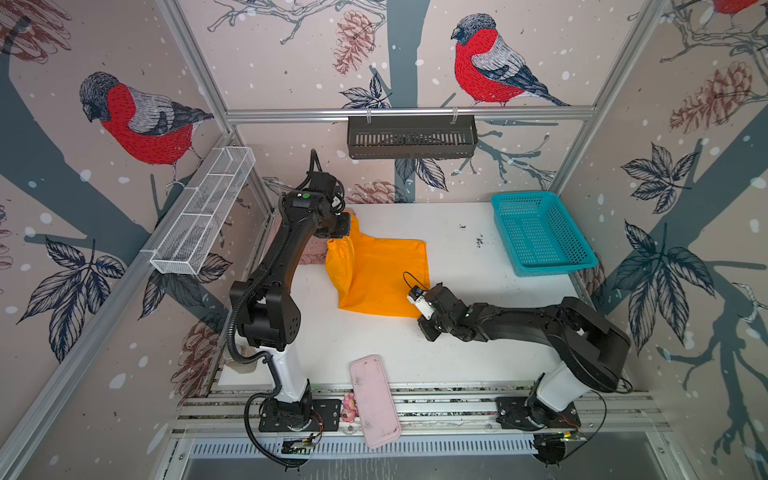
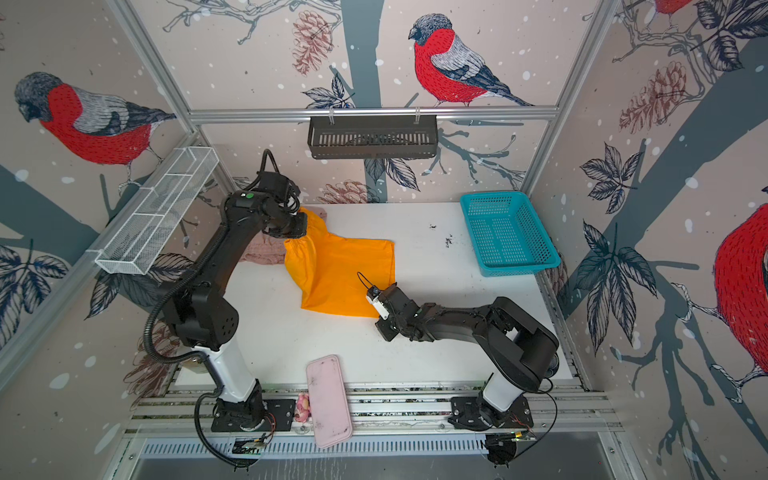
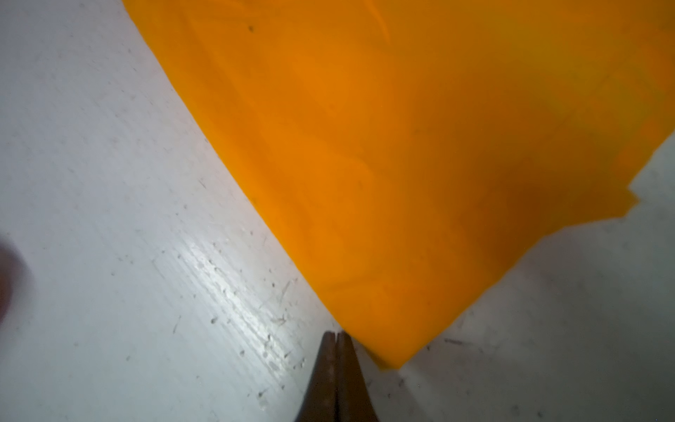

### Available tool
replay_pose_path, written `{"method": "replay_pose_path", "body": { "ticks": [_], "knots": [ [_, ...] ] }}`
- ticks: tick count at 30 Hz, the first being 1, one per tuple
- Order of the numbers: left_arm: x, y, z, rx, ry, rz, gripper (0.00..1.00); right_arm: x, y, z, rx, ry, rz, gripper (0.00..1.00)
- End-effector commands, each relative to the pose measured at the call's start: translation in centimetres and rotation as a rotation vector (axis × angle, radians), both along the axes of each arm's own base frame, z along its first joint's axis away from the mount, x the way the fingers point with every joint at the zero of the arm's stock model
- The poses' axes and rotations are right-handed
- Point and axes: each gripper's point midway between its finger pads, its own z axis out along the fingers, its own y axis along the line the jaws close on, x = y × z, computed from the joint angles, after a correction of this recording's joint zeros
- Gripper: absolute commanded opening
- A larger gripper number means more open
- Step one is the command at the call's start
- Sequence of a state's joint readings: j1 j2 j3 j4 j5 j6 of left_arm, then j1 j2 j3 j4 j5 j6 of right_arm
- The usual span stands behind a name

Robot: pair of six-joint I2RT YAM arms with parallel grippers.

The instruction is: Fold and stack the shorts

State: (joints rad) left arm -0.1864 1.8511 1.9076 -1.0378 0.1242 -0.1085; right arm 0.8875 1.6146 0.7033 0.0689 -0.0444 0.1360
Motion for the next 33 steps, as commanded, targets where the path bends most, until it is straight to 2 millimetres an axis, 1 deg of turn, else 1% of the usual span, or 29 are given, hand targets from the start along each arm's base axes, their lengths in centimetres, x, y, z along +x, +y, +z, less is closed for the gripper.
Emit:
{"method": "replay_pose_path", "body": {
  "ticks": [1, 6, 9, 11, 13, 15, 17, 19, 23, 25, 27, 29, 33],
  "knots": [
    [-0.5, -1.8, 0.2, 0.0, 0.014, -0.007, 0.0, 0.9, -0.3, 0.3, 0.053, -0.026, -0.094, 0.03],
    [-1.1, -5.2, -0.5, -0.006, 0.022, -0.054, 0.0, 0.1, 0.1, 0.1, 0.085, -0.014, -0.099, 0.02],
    [-1.5, -6.5, -1.4, 0.005, 0.039, -0.084, 0.0, -0.5, 0.6, 0.6, 0.093, -0.012, -0.077, 0.02],
    [-1.6, -6.5, -1.8, 0.023, 0.05, -0.084, 0.0, -0.9, 0.9, 1.6, 0.084, -0.026, -0.059, 0.03],
    [-1.5, -6.1, -1.7, 0.041, 0.041, -0.081, 0.0, -1.2, 0.9, 3.5, 0.092, -0.049, -0.044, 0.08],
    [-1.3, -5.9, -1.3, 0.054, 0.026, -0.078, 0.0, -1.1, 0.6, 5.0, 0.107, -0.066, -0.046, 0.12],
    [-1.1, -5.6, -0.8, 0.064, 0.011, -0.077, 0.0, -0.5, 0.3, 6.1, 0.121, -0.083, -0.056, 0.12],
    [-0.9, -5.3, -0.6, 0.08, 0.004, -0.074, 0.0, 0.9, -0.3, 6.4, 0.127, -0.098, -0.087, 0.12],
    [-0.5, -4.6, -0.2, 0.103, -0.001, -0.068, 0.0, 3.0, -1.5, 5.0, 0.091, -0.079, -0.13, 0.06],
    [-0.3, -4.1, 0.0, 0.108, -0.002, -0.059, 0.0, 3.0, -1.6, 3.6, 0.07, -0.053, -0.121, 0.04],
    [-0.1, -4.0, 0.1, 0.104, -0.003, -0.06, 0.0, 2.2, -1.6, 2.2, 0.047, -0.017, -0.105, 0.03],
    [0.0, -4.3, 0.2, 0.089, -0.001, -0.069, 0.0, 1.3, -1.9, 0.6, 0.023, 0.015, -0.098, 0.03],
    [-0.4, -6.6, 0.2, 0.026, 0.002, -0.119, 0.0, -0.4, -2.2, -1.8, -0.005, 0.063, -0.09, 0.02]
  ]
}}
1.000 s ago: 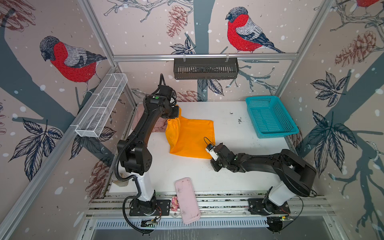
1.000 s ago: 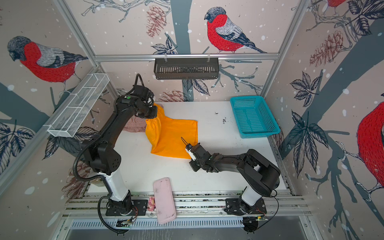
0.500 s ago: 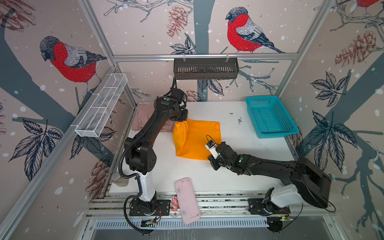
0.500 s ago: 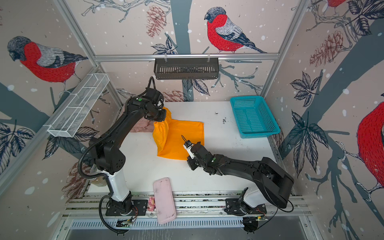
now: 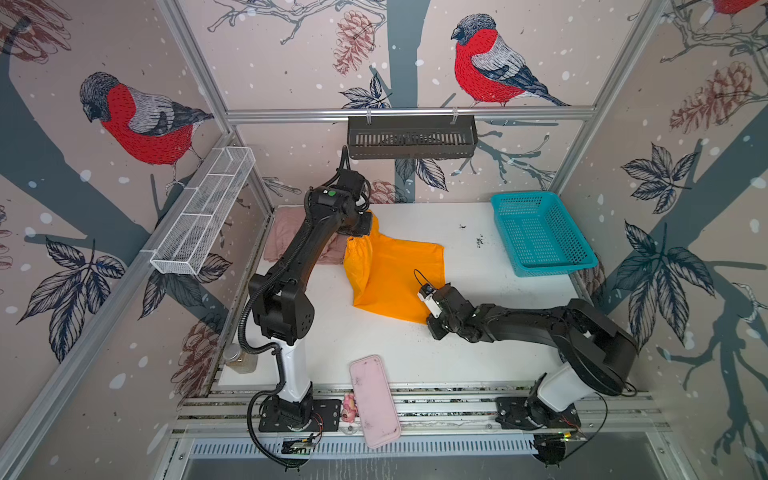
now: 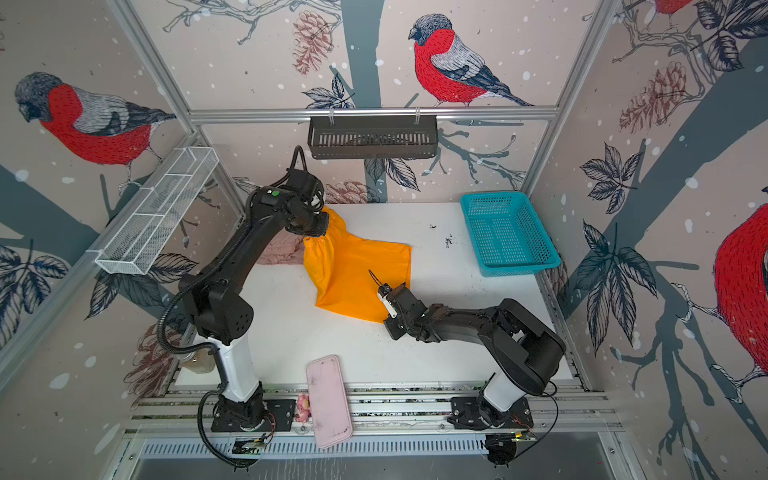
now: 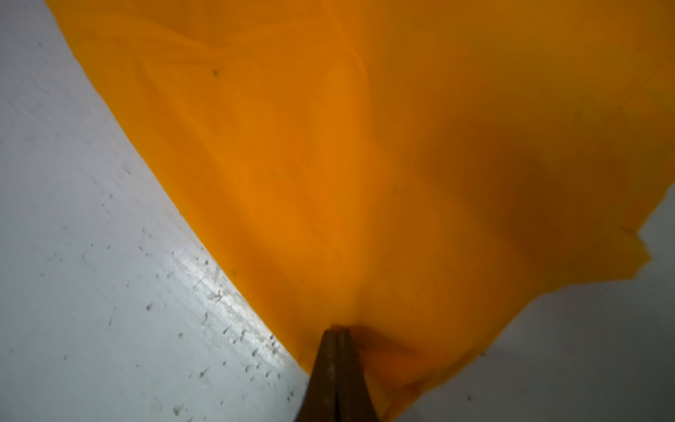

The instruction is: Fold and stack the shorts

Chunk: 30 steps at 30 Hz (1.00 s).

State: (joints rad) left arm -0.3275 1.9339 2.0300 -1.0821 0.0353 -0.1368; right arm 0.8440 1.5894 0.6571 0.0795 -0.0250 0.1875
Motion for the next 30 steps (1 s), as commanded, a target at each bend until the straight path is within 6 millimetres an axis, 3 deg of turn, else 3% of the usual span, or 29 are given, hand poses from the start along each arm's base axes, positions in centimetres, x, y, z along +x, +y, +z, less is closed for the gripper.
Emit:
{"method": "replay_pose_path", "body": {
  "ticks": [1, 10, 16, 28, 30],
  "knots": [
    [-0.8, -2.0, 0.1, -0.047, 0.017, -0.06, 0.0, -1.3, -0.1, -1.6, -0.005, 0.049, 0.002, 0.02],
    [-4.1, -7.9, -0.8, -0.05, 0.04, -0.158, 0.0, -1.9, -0.3, -2.6, 0.003, 0.065, -0.013, 0.02],
    [-4.5, -11.7, -2.5, -0.119, 0.041, -0.177, 0.0, -2.2, 0.2, -2.6, 0.021, 0.071, -0.003, 0.02],
    [-4.7, -15.1, -7.1, -0.241, 0.075, -0.146, 0.0, -3.1, 1.1, -2.6, 0.047, 0.08, 0.015, 0.03],
    [-5.4, -16.0, -7.8, -0.275, 0.09, -0.156, 0.08, -3.1, 1.1, -2.6, 0.045, 0.08, 0.016, 0.07]
  ]
}}
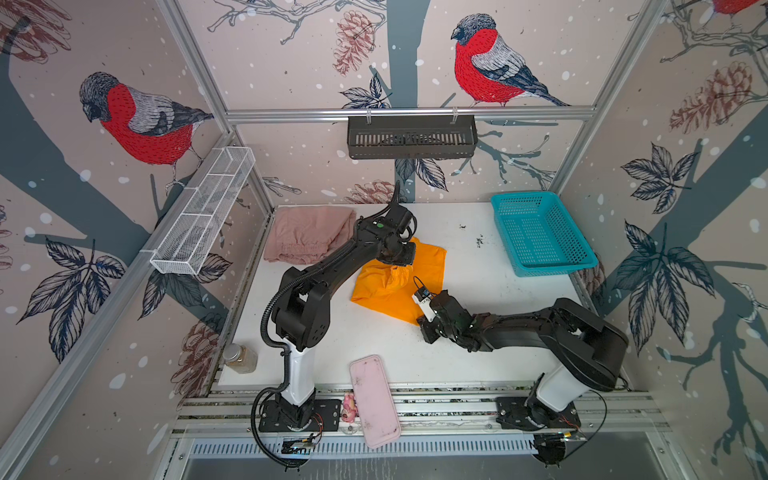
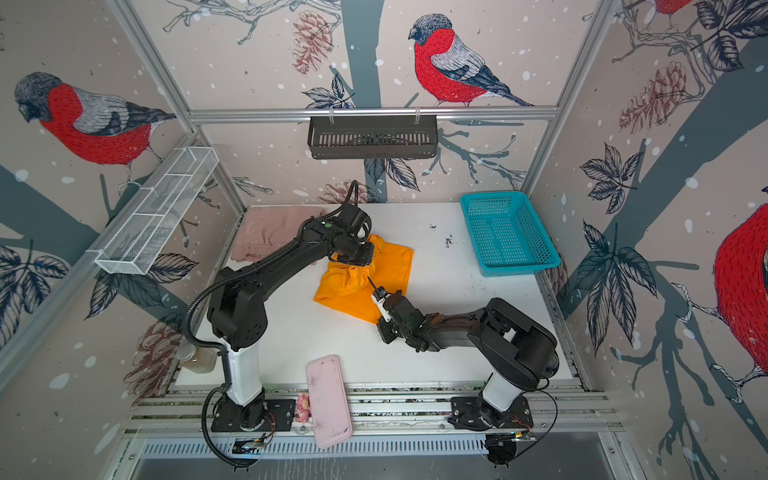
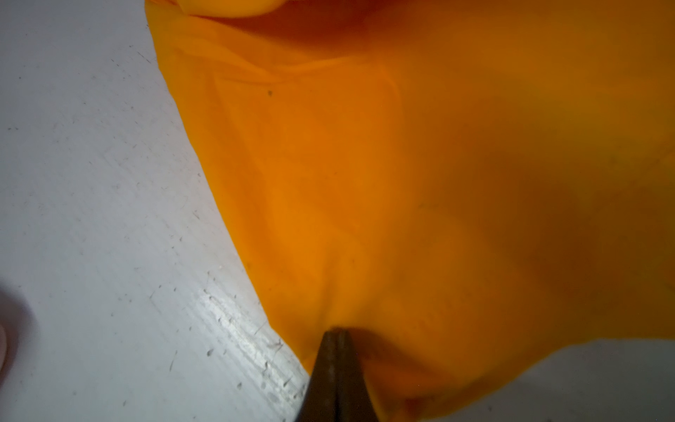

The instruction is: Fold and stack the shorts

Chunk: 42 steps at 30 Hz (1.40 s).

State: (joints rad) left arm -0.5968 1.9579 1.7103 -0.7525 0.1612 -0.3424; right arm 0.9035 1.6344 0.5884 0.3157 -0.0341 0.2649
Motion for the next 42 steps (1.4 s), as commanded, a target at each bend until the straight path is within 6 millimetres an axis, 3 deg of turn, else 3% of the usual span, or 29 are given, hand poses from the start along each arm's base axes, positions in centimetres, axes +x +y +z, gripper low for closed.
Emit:
{"method": "replay_pose_path", "body": {
  "ticks": [1, 3, 6, 9, 10, 11, 15, 17, 20, 24, 27, 30, 34, 38, 42],
  "knots": [
    [-0.2, -2.5, 0.5, -0.121, -0.018, -0.005, 0.09, -2.3, -1.6, -2.4, -0.083, 0.113, 0.016, 0.08],
    [-0.9, -3.3, -0.2, -0.141, -0.004, -0.021, 0.18, -2.3, -1.5, -2.1, -0.075, 0.111, 0.019, 0.12],
    [-1.7, -4.5, -1.2, -0.153, 0.011, -0.043, 0.5, -2.2, -1.2, -1.2, -0.049, 0.106, 0.02, 0.2],
    [-1.4, -5.2, -0.9, -0.167, 0.0, -0.055, 0.78, -2.5, -1.1, 0.1, -0.014, 0.101, 0.02, 0.25],
    [-1.2, -5.4, -0.5, -0.171, -0.011, -0.06, 0.93, -2.7, -1.2, 0.7, 0.002, 0.1, 0.021, 0.27],
    [-1.0, -5.5, 0.0, -0.172, -0.021, -0.062, 0.97, -3.0, -1.4, 1.2, 0.013, 0.102, 0.017, 0.3],
    [0.0, -5.2, 3.9, -0.16, -0.103, -0.072, 0.98, -4.1, -3.0, 3.7, 0.036, 0.099, -0.007, 0.34],
    [0.9, -3.7, 6.3, -0.115, -0.167, -0.037, 0.98, -4.3, -3.8, 5.6, 0.05, 0.077, -0.015, 0.34],
    [2.0, 0.2, 9.3, -0.058, -0.245, 0.052, 0.98, -3.1, -4.8, 9.1, 0.08, -0.001, -0.058, 0.32],
    [2.1, 5.5, 8.9, -0.043, -0.265, 0.144, 0.98, 1.2, -4.8, 13.9, 0.162, -0.141, -0.102, 0.32],
    [1.5, 8.7, 6.8, -0.021, -0.256, 0.199, 0.96, 4.3, -4.1, 15.0, 0.167, -0.147, -0.097, 0.32],
    [0.3, 8.9, 4.8, -0.081, -0.258, 0.173, 0.9, 6.8, -3.0, 13.6, 0.143, -0.115, -0.075, 0.3],
    [-2.0, 6.6, 2.1, -0.246, -0.235, 0.086, 0.73, 8.4, -2.8, 9.5, 0.147, -0.027, -0.05, 0.19],
    [-4.5, 5.9, -1.7, -0.251, -0.167, 0.063, 0.59, 7.9, -4.3, 5.0, 0.116, 0.076, -0.075, 0.15],
    [-6.6, 5.9, -5.8, -0.158, -0.087, 0.053, 0.54, 5.8, -5.9, 1.5, 0.091, 0.16, -0.117, 0.1]
  ]
}}
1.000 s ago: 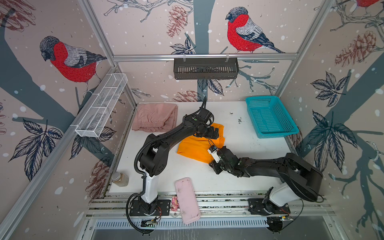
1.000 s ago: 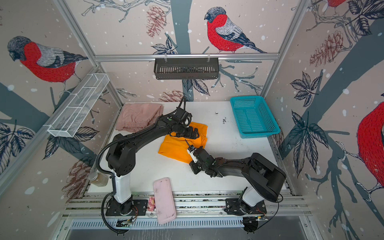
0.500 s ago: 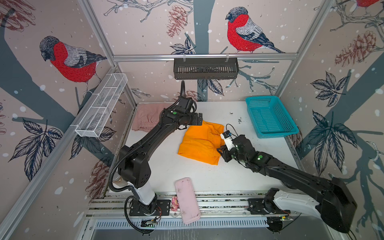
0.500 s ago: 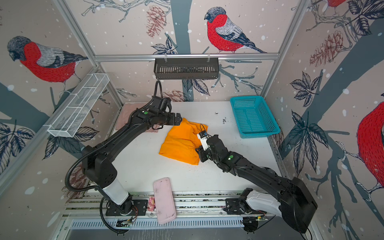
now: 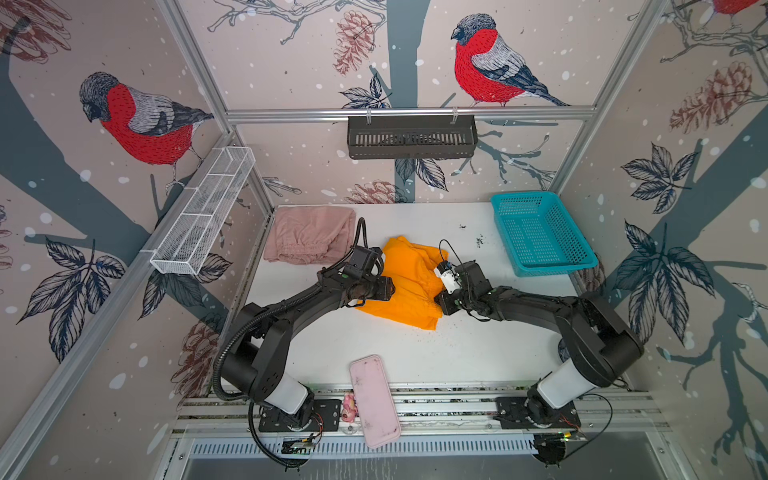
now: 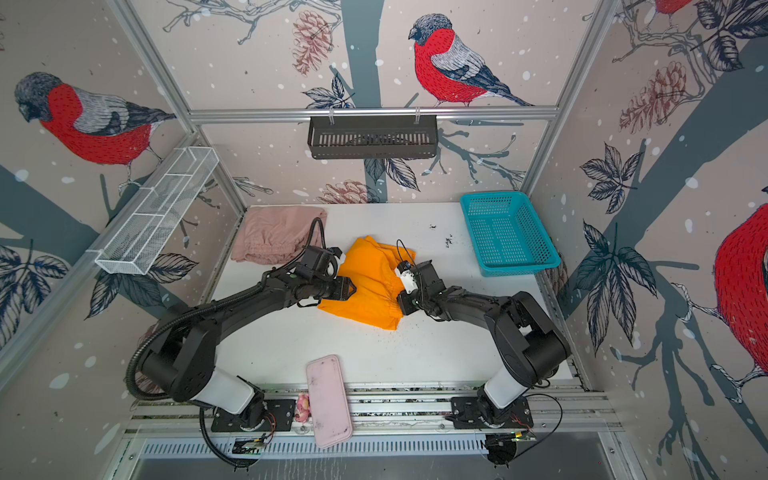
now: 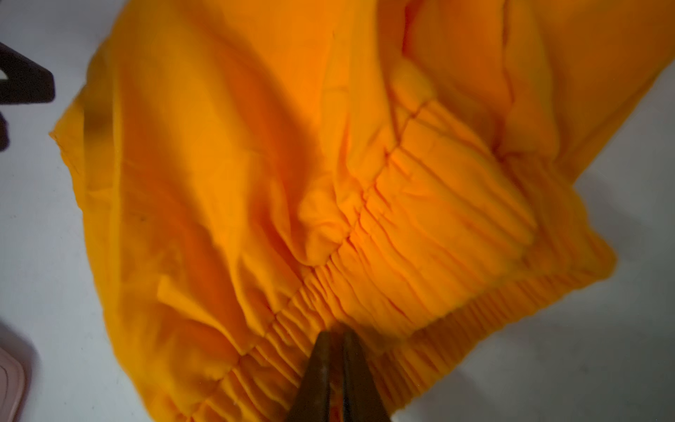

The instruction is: Fold and stack the shorts

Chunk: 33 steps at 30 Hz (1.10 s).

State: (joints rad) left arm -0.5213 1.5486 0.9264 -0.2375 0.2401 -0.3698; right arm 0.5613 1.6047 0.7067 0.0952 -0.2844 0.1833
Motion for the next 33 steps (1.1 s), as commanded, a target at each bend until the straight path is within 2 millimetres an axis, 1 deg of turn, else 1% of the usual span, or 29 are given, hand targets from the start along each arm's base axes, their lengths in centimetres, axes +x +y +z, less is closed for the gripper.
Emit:
{"method": "replay_pose_path", "body": {
  "ticks": [1, 3, 4, 6, 8, 10, 12, 14, 16, 17, 18, 19, 21, 24, 25, 28, 30, 31, 32, 33],
  "knots": [
    [-0.3, -0.6, -1.5, 0.001, 0.006, -0.004, 0.51, -1.1, -0.3, -1.2, 0.025, 0.04, -0.016, 0.1],
    [-1.1, -0.4, -2.9, 0.021, 0.034, -0.004, 0.5, -1.8, -1.2, -1.7, 0.018, 0.054, -0.047, 0.1],
    [-1.4, -0.2, -3.3, 0.026, 0.041, -0.002, 0.49, -1.9, -1.5, -1.5, 0.02, 0.05, -0.057, 0.1],
    [-1.9, 0.0, -3.9, 0.037, 0.046, -0.009, 0.49, -1.7, -1.7, -0.3, 0.023, 0.023, -0.074, 0.14],
    [-1.7, 0.1, -3.7, 0.052, 0.03, -0.015, 0.49, -0.9, -1.8, 1.8, 0.031, -0.033, -0.089, 0.16],
    [-1.3, -0.1, -2.5, 0.061, -0.007, -0.029, 0.49, 0.2, -1.8, 4.5, 0.043, -0.101, -0.107, 0.2],
    [-0.7, -0.1, -0.9, 0.068, -0.05, -0.03, 0.53, 1.5, -1.5, 6.7, 0.05, -0.161, -0.112, 0.23],
    [-0.1, 0.0, 0.8, 0.07, -0.093, -0.022, 0.64, 2.9, -1.0, 8.1, 0.055, -0.201, -0.108, 0.24],
    [0.4, 0.4, 2.6, 0.079, -0.136, 0.003, 0.78, 4.4, -0.5, 8.9, 0.07, -0.226, -0.103, 0.24],
    [0.7, 0.7, 3.4, 0.086, -0.153, 0.024, 0.83, 5.0, -0.2, 8.9, 0.077, -0.233, -0.099, 0.24],
    [1.1, 1.2, 4.1, 0.098, -0.169, 0.055, 0.92, 5.8, -0.1, 8.6, 0.084, -0.236, -0.102, 0.24],
    [1.3, 1.8, 4.7, 0.112, -0.182, 0.086, 0.97, 6.5, 0.0, 8.1, 0.093, -0.225, -0.096, 0.23],
    [1.8, 3.1, 5.6, 0.139, -0.203, 0.144, 0.98, 7.7, 0.1, 6.4, 0.094, -0.185, -0.09, 0.22],
    [2.1, 4.9, 6.3, 0.158, -0.219, 0.204, 0.98, 8.6, -0.5, 2.7, 0.048, -0.076, -0.108, 0.19],
    [2.3, 5.6, 6.5, 0.157, -0.22, 0.227, 0.98, 8.6, -0.8, 1.4, 0.024, -0.032, -0.116, 0.18],
    [2.6, 7.7, 6.8, 0.146, -0.221, 0.298, 0.98, 7.9, -1.8, -0.9, -0.01, 0.037, -0.139, 0.17],
    [2.8, 9.1, 6.9, 0.146, -0.223, 0.338, 0.98, 7.4, -2.9, -1.4, -0.065, 0.057, -0.166, 0.17],
    [3.0, 9.6, 7.0, 0.15, -0.229, 0.348, 0.98, 7.3, -3.4, -1.0, -0.087, 0.061, -0.178, 0.18],
    [3.1, 10.4, 7.0, 0.168, -0.234, 0.367, 0.98, 7.2, -3.6, -0.1, -0.095, 0.056, -0.182, 0.2],
    [3.3, 11.3, 7.2, 0.189, -0.239, 0.395, 0.98, 7.2, -3.5, 1.3, -0.087, 0.034, -0.179, 0.23]
  ]
}}
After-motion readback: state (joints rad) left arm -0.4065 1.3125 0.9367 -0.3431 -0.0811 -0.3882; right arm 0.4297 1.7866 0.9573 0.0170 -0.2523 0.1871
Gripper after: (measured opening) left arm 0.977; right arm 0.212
